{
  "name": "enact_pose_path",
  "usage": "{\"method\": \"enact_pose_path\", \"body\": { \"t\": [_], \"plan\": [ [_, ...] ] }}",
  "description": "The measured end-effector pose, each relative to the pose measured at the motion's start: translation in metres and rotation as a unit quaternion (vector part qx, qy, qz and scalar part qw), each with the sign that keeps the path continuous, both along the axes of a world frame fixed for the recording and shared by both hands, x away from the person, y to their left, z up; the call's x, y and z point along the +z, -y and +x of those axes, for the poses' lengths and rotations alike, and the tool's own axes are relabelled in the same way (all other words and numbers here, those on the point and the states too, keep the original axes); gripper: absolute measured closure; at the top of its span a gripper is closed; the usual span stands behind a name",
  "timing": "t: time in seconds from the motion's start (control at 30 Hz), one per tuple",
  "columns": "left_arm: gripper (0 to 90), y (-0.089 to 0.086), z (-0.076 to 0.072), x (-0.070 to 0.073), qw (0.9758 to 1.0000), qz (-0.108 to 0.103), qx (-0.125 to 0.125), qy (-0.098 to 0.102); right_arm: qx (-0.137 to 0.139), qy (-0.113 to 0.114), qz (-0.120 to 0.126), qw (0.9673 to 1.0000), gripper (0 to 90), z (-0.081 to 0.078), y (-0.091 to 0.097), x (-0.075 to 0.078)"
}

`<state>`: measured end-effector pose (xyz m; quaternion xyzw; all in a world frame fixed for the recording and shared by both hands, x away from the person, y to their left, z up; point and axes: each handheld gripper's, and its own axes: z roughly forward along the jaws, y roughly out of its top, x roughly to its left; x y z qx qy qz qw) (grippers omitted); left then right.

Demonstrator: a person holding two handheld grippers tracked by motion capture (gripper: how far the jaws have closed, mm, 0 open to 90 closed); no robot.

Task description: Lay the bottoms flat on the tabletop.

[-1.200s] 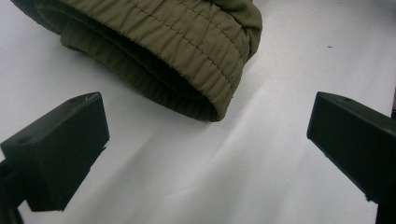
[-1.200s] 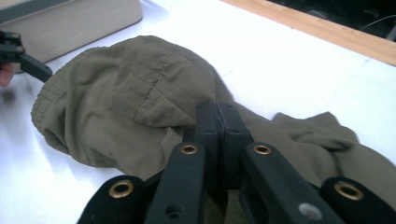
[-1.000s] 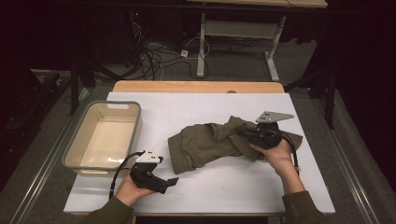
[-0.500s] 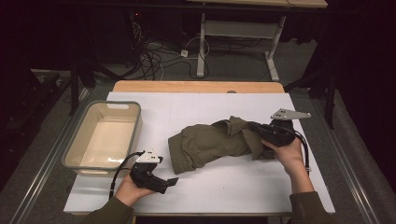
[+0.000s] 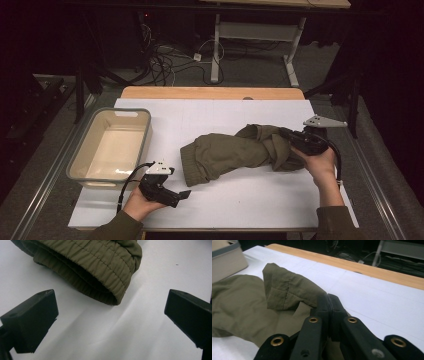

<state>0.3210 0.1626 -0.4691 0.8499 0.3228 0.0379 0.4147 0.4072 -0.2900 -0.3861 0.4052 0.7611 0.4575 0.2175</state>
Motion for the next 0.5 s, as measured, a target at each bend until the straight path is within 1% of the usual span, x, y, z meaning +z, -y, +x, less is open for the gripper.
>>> {"method": "enact_pose_path", "body": {
  "t": [0.17,0.27,0.43,0.5],
  "plan": [
    [0.0,0.0,0.0,0.0,1.0,0.0,0.0,0.0,-0.02,-0.003,0.012,0.9997,89.5,0.001,0.014,-0.002],
    [0.0,0.0,0.0,0.0,1.0,0.0,0.0,0.0,-0.03,-0.002,0.016,0.9994,89.5,0.001,0.02,-0.002],
    [0.0,0.0,0.0,0.0,1.0,-0.001,0.0,-0.001,-0.053,-0.002,0.025,0.9983,89.6,0.002,0.034,-0.004],
    [0.0,0.0,0.0,0.0,1.0,-0.001,0.0,-0.001,-0.06,-0.002,0.025,0.9979,89.6,0.002,0.039,-0.005]
  ]
}}
